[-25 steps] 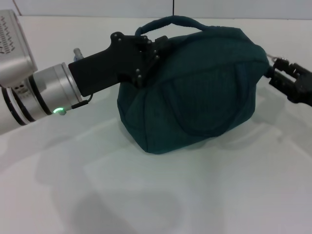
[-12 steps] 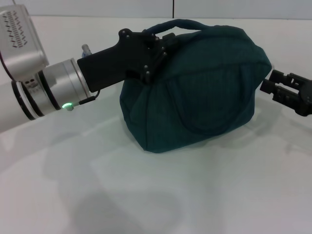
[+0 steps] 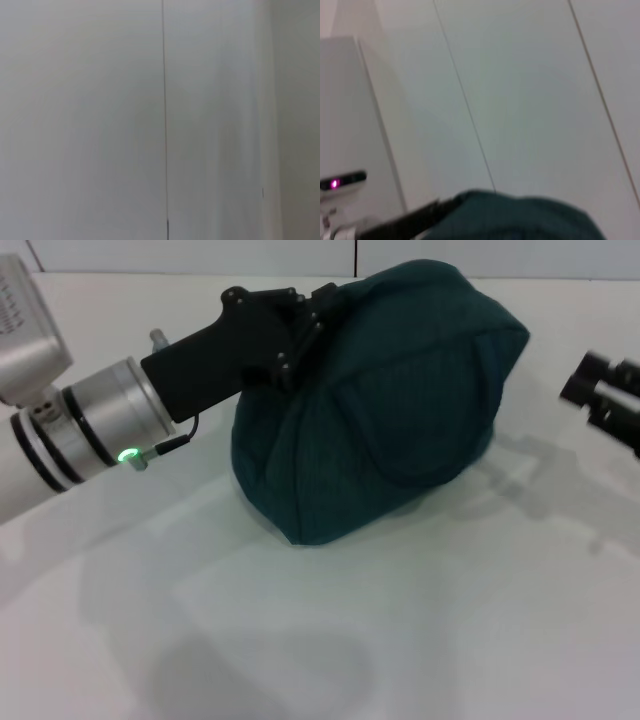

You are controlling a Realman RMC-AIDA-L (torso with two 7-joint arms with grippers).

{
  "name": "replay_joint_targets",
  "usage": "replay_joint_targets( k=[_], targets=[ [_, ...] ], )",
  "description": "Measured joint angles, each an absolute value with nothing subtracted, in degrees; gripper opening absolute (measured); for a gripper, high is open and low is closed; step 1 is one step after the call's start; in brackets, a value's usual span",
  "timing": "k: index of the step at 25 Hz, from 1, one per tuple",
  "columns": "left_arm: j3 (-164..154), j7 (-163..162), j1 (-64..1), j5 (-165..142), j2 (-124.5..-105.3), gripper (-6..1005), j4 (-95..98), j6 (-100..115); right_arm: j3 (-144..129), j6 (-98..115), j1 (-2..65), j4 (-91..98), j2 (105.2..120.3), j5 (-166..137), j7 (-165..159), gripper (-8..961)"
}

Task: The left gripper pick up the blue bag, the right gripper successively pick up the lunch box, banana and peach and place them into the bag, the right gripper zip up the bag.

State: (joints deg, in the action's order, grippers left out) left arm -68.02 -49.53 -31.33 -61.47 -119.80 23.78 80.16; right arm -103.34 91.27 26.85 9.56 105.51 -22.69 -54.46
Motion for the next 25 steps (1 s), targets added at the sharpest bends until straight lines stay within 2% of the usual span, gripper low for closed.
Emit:
replay_joint_targets(
  k=[3,8,12,17,25],
  targets=[
    [-68.03,-49.92,-29.86,-61.12,-119.89,70,23.79,82.10,-100.97,92.92,26.81,9.64,105.62,-22.82,-54.41,477],
    [-68.08,-49.58,-28.03,-60.18,-120.03,73,23.17,84.19,-100.95,93.53,29.16,9.72,104.56,-23.16,-57.52,483],
    [-67.75,-48.84,-26.74,-59.58,-119.76,75,21.56,88.95,-101.16,94.24,29.90,10.31,104.84,-24.01,-57.69,491],
    [-67.56,-45.22,-22.11,-55.48,-119.75,282,21.74,95.82,-101.15,95.54,29.90,12.61,104.91,-25.91,-57.77,613],
    [-67.88,-42.07,-19.08,-58.20,-119.43,627,21.18,100.07,-100.94,100.15,30.08,17.85,104.50,-36.22,-55.07,649]
  ],
)
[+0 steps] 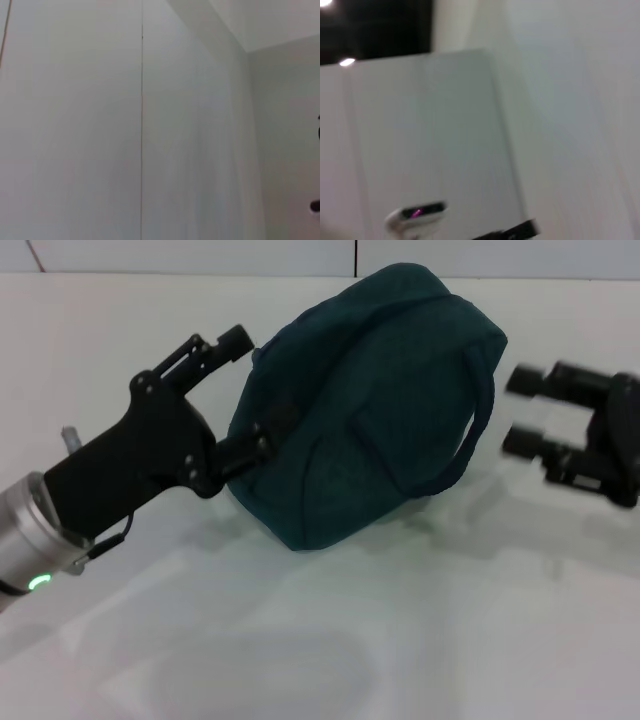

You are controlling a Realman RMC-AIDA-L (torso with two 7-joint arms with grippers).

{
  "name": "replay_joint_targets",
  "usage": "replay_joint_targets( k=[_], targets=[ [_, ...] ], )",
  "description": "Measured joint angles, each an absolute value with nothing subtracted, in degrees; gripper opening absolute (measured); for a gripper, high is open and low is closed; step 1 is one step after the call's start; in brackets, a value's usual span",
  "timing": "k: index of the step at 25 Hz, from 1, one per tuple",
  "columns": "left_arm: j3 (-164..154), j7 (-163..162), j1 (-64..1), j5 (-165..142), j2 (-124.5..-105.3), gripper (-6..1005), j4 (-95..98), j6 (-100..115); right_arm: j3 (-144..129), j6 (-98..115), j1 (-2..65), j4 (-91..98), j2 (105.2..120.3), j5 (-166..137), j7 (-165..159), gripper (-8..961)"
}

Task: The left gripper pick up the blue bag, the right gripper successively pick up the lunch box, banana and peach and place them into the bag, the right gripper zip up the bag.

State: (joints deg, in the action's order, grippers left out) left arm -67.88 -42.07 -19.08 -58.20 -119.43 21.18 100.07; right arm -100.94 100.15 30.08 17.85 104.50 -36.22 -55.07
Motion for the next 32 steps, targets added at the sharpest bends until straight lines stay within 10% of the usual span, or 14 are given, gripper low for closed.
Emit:
replay_joint_targets(
  k=[6,32],
  targets=[
    [-67.93,-41.60,-18.50,-60.75,-119.48,785,19.28,100.34,-100.89,96.92,32.51,19.28,105.20,-42.68,-54.45,654],
    [-68.10,-40.11,-18.96,-68.69,-118.02,781,19.78,100.94,-97.12,94.61,30.31,19.66,108.00,-44.97,-51.31,648]
  ],
)
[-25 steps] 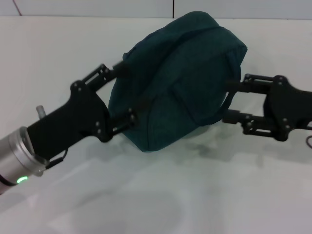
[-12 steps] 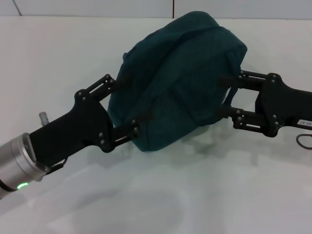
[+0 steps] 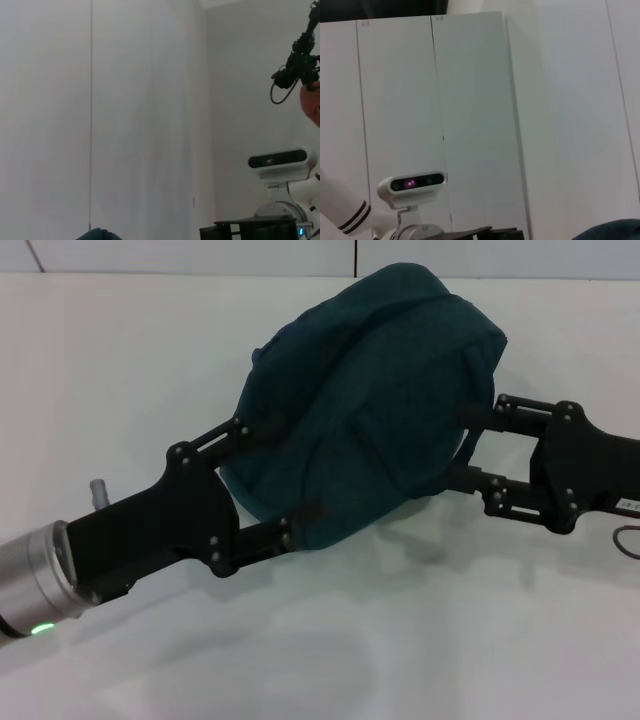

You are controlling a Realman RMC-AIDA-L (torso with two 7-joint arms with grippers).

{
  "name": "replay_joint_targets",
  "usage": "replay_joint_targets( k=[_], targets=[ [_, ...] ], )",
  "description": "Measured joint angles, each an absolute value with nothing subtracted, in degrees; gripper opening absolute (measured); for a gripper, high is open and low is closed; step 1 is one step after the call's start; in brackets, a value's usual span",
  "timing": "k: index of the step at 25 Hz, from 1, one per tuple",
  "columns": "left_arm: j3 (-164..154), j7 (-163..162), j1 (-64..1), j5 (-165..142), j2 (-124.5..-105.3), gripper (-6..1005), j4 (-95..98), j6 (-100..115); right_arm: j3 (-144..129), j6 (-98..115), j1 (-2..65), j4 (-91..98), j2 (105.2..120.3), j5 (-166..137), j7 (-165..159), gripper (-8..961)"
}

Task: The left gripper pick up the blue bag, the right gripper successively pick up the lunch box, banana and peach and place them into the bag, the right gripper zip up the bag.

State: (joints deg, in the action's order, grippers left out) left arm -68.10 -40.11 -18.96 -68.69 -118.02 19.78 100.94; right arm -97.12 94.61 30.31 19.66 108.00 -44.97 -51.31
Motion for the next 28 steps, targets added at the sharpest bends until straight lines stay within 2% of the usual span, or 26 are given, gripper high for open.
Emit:
replay_joint_targets(
  k=[11,28],
  targets=[
    [-68.00,-40.05,-18.60,-68.87,-117.70,774,19.78,101.90,-96.82,94.24,30.03,20.01,107.75,-47.82,-51.31,648],
    [-68.02,-39.67,-18.14,-69.71,-118.57,752,19.72,102.05,-96.38,94.51,29.67,20.04,107.79,-49.40,-51.33,648]
  ],
)
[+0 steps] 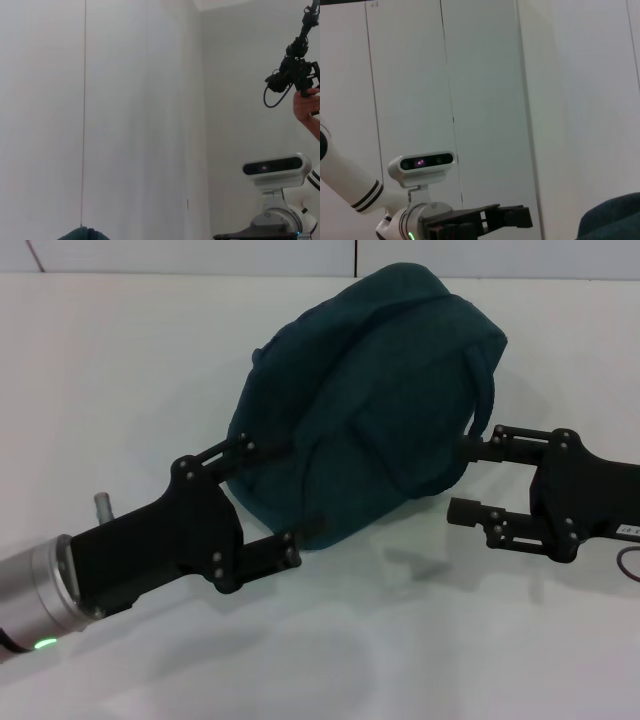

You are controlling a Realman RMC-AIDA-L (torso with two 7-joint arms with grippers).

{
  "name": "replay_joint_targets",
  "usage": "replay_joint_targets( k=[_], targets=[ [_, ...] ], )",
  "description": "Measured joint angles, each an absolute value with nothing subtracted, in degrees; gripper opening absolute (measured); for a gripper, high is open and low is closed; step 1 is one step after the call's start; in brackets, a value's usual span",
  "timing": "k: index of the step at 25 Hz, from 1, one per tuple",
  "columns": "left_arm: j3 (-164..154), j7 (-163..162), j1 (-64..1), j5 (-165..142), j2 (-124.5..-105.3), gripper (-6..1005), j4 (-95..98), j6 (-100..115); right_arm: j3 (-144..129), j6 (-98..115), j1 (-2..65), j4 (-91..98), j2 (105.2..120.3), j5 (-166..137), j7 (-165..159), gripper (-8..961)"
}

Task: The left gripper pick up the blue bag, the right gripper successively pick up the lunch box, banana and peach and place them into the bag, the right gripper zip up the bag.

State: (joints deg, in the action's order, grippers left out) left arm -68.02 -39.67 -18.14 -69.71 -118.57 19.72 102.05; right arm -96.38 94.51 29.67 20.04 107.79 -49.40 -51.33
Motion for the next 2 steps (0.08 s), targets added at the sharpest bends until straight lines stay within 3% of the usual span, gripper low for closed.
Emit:
replay_joint_targets(
  k=[2],
  targets=[
    [-68.02,-39.66,-18.04,-69.78,-118.65,752,19.64,102.09,-96.37,94.50,29.53,20.04,107.82,-49.40,-51.32,648]
  ],
)
